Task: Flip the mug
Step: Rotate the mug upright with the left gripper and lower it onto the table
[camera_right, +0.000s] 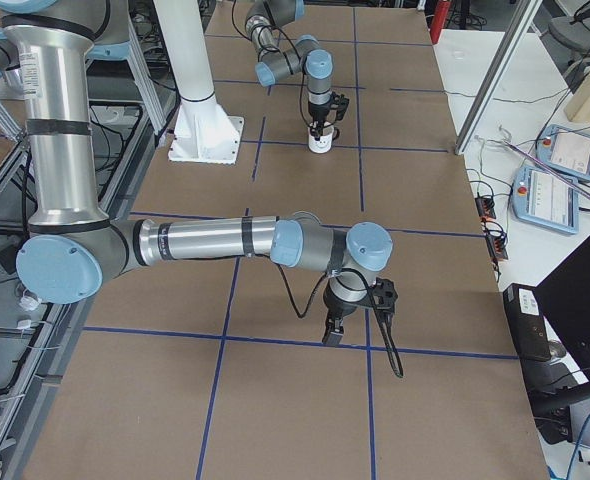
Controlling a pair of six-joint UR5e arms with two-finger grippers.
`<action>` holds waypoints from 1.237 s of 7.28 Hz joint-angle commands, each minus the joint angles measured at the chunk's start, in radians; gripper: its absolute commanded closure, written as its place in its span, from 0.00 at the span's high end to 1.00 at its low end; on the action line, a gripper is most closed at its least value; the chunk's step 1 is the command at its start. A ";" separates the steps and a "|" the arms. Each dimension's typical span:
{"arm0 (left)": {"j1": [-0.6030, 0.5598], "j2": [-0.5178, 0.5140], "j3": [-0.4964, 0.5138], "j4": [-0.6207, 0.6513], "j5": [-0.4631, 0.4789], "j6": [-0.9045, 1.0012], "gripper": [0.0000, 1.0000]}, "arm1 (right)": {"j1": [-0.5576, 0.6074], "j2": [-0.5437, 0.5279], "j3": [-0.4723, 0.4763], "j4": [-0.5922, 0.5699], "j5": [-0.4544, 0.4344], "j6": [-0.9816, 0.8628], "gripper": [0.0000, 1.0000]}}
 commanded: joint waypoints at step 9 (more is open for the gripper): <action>-0.109 0.188 -0.527 0.000 -0.013 -0.016 1.00 | 0.000 -0.001 0.000 0.000 0.000 0.000 1.00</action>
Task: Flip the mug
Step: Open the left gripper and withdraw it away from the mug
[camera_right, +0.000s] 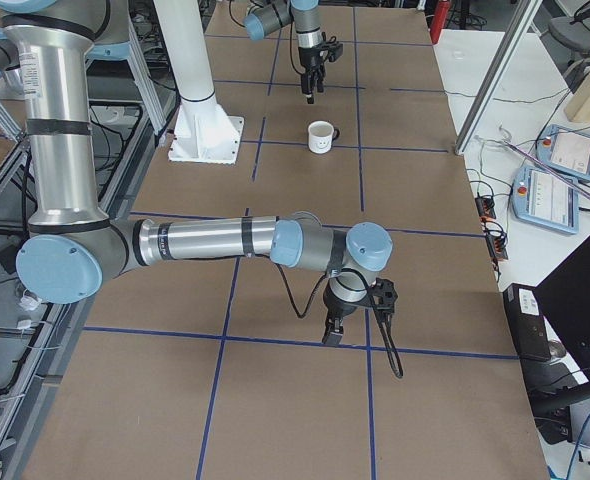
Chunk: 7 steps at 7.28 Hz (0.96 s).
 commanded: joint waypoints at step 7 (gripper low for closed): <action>-0.536 0.355 -0.072 -0.043 -0.342 0.435 1.00 | 0.000 0.000 0.000 0.000 0.000 0.000 1.00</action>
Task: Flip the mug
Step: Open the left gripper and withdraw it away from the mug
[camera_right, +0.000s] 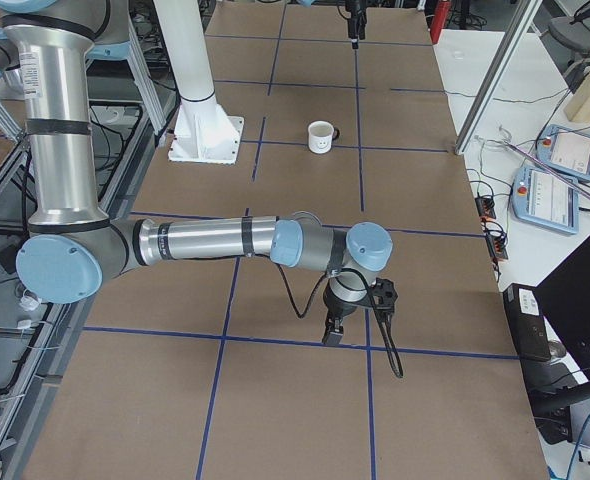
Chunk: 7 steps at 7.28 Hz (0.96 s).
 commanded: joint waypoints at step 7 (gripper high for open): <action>-0.276 0.360 0.015 -0.134 -0.103 0.120 1.00 | 0.000 0.001 0.000 0.000 0.000 0.000 1.00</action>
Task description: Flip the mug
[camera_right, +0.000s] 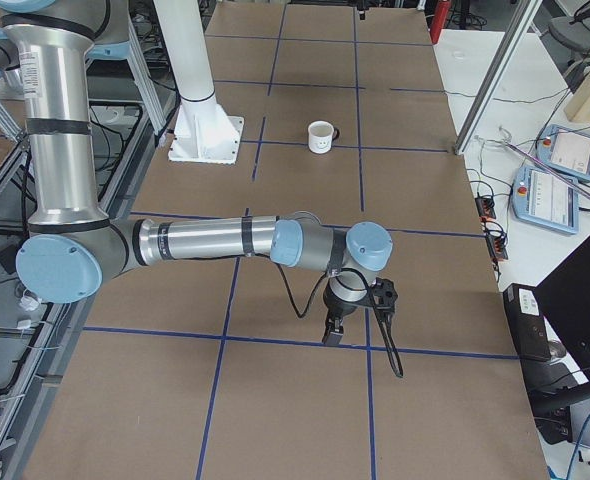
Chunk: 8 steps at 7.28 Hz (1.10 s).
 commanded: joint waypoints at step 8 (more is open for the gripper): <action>-0.318 0.294 0.302 -0.002 -0.113 0.623 1.00 | 0.000 -0.001 0.000 0.000 0.000 0.000 1.00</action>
